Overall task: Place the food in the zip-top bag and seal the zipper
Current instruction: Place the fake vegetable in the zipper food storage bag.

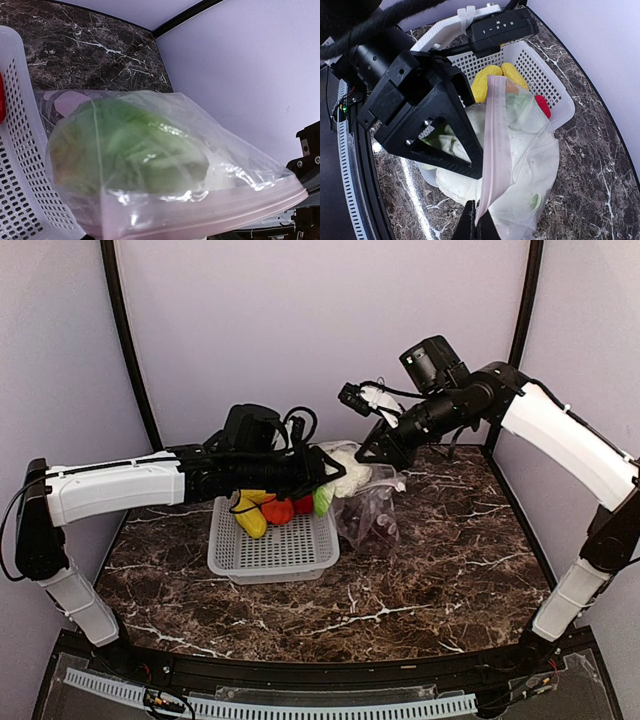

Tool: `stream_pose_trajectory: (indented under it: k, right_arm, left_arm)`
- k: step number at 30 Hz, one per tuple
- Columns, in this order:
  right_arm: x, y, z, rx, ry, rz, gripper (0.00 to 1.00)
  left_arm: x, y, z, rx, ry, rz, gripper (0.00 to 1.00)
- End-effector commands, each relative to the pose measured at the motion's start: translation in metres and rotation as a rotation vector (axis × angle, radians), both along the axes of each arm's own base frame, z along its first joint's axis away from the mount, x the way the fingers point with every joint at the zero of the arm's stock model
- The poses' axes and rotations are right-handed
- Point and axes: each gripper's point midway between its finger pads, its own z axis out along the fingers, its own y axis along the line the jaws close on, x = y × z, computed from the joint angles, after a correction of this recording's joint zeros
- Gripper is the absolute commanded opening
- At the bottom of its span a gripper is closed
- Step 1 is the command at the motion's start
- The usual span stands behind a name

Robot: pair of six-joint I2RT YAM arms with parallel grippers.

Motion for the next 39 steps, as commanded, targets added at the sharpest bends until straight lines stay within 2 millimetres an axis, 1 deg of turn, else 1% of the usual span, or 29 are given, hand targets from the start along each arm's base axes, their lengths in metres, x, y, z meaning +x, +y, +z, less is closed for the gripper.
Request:
stream_pose_trajectory:
  k: [1, 2, 3, 5, 7, 8, 9, 10, 11, 12, 13, 14, 15, 17, 20, 24, 26, 27, 29, 30, 31, 32, 33, 34, 35, 36, 37, 38, 39]
  right_arm:
    - [0.006, 0.0, 0.012, 0.005, -0.063, -0.043, 0.0]
    - [0.017, -0.006, 0.014, -0.012, -0.099, -0.09, 0.0]
    - [0.025, -0.011, 0.017, -0.017, -0.122, -0.121, 0.0]
    - [0.044, -0.023, 0.024, -0.016, -0.147, -0.188, 0.0]
    - [0.059, -0.036, 0.031, 0.019, -0.126, -0.23, 0.0]
    - [0.064, -0.041, 0.035, 0.043, -0.107, -0.24, 0.0]
    - [0.067, -0.044, 0.037, 0.061, -0.089, -0.241, 0.0]
    - [0.067, -0.045, 0.038, 0.075, -0.074, -0.237, 0.0]
    - [0.065, -0.045, 0.038, 0.082, -0.063, -0.226, 0.0]
    - [0.062, -0.044, 0.037, 0.088, -0.051, -0.211, 0.0]
    - [0.058, -0.041, 0.035, 0.097, -0.032, -0.194, 0.0]
    - [0.054, -0.039, 0.034, 0.106, -0.014, -0.175, 0.0]
    - [0.05, -0.037, 0.032, 0.11, 0.006, -0.159, 0.0]
    - [0.046, -0.037, 0.031, 0.116, 0.019, -0.145, 0.0]
    - [0.05, -0.042, 0.037, 0.122, -0.016, -0.174, 0.0]
    - [0.052, -0.047, 0.053, 0.142, -0.062, -0.196, 0.0]
    - [0.053, -0.046, 0.056, 0.151, -0.064, -0.193, 0.0]
    - [0.052, -0.044, 0.054, 0.152, -0.053, -0.187, 0.0]
    - [0.053, -0.041, 0.047, 0.15, -0.028, -0.18, 0.0]
    - [0.054, -0.039, 0.044, 0.148, -0.016, -0.177, 0.0]
    - [0.055, -0.038, 0.041, 0.145, -0.005, -0.176, 0.0]
    - [0.055, -0.037, 0.037, 0.14, 0.002, -0.175, 0.0]
    - [0.057, -0.037, 0.036, 0.136, 0.004, -0.179, 0.0]
    - [0.058, -0.038, 0.036, 0.133, -0.002, -0.186, 0.0]
    - [0.06, -0.039, 0.036, 0.128, -0.007, -0.191, 0.0]
    - [0.061, -0.04, 0.036, 0.124, -0.012, -0.198, 0.0]
    - [0.061, -0.041, 0.036, 0.123, -0.016, -0.201, 0.0]
    - [0.061, -0.043, 0.036, 0.122, -0.018, -0.205, 0.0]
    - [0.062, -0.044, 0.036, 0.122, -0.019, -0.208, 0.0]
  left_arm:
    - [0.009, 0.003, 0.045, -0.171, 0.04, 0.017, 0.17]
    - [0.008, 0.001, 0.049, -0.195, 0.043, 0.006, 0.15]
    - [0.004, -0.001, 0.052, -0.207, 0.048, -0.019, 0.14]
    - [0.002, -0.002, 0.055, -0.208, 0.047, -0.033, 0.14]
    - [0.009, 0.0, 0.052, -0.193, 0.05, -0.01, 0.14]
    - [0.013, 0.001, 0.055, -0.197, 0.049, 0.004, 0.13]
    - [0.021, -0.002, 0.047, -0.183, 0.056, 0.021, 0.13]
    - [0.029, -0.004, 0.055, -0.189, 0.052, 0.031, 0.13]
    - [0.038, -0.014, 0.055, -0.18, 0.062, 0.029, 0.13]
    - [0.041, -0.02, 0.056, -0.183, 0.068, 0.011, 0.13]
    - [0.052, -0.032, 0.055, -0.183, 0.078, 0.004, 0.14]
    - [0.054, -0.04, 0.053, -0.191, 0.097, -0.008, 0.15]
    - [0.062, -0.05, 0.052, -0.196, 0.104, -0.012, 0.21]
    - [0.072, -0.059, 0.042, -0.172, 0.128, 0.004, 0.31]
    - [0.085, -0.057, 0.029, -0.116, 0.113, 0.053, 0.34]
    - [0.088, -0.055, 0.014, -0.063, 0.105, 0.071, 0.33]
    - [0.088, -0.054, 0.007, -0.044, 0.108, 0.073, 0.33]
    - [0.087, -0.055, 0.008, -0.051, 0.109, 0.065, 0.34]
    - [0.085, -0.059, 0.015, -0.078, 0.097, 0.049, 0.42]
    - [0.085, -0.062, 0.026, -0.108, 0.07, 0.038, 0.52]
    - [0.081, -0.067, 0.033, -0.129, 0.049, 0.014, 0.57]
    - [0.08, -0.071, 0.05, -0.181, -0.001, -0.009, 0.71]
    - [0.076, -0.073, 0.056, -0.193, -0.019, -0.029, 0.82]
    - [0.074, -0.072, 0.071, -0.229, -0.059, -0.036, 0.94]
    - [0.07, -0.07, 0.083, -0.238, -0.096, -0.045, 0.96]
    - [0.068, -0.069, 0.083, -0.23, -0.104, -0.044, 0.98]
    - [0.065, -0.065, 0.091, -0.228, -0.127, -0.043, 0.99]
    - [0.064, -0.063, 0.088, -0.213, -0.133, -0.043, 0.99]
    - [0.062, -0.058, 0.097, -0.22, -0.148, -0.033, 0.99]
